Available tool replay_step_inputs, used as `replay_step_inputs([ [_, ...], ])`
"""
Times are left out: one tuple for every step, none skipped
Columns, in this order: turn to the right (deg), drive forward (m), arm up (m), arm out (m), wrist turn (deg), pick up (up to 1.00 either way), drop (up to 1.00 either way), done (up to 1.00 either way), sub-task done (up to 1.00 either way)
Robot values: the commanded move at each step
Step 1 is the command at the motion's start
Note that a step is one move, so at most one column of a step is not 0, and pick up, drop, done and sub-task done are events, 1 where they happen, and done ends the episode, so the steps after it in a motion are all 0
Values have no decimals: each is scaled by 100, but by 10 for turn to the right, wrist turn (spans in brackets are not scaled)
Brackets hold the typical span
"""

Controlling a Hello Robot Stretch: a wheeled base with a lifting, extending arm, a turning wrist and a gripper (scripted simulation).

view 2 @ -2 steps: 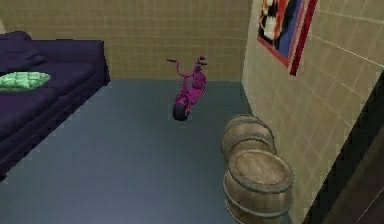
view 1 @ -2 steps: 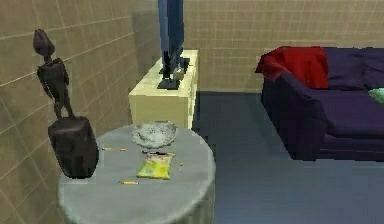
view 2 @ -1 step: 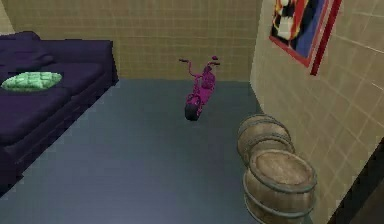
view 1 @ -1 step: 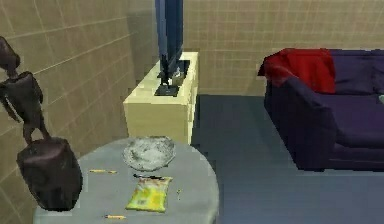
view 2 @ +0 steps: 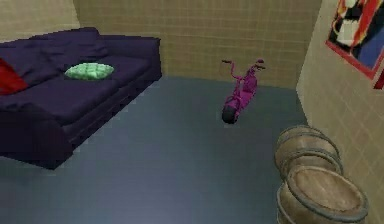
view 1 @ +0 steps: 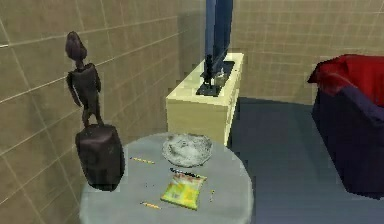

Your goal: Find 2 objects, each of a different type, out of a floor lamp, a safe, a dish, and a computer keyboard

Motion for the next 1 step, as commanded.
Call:
replay_step_inputs([
  [0,0,0,0,0,0,0,100,0],
])
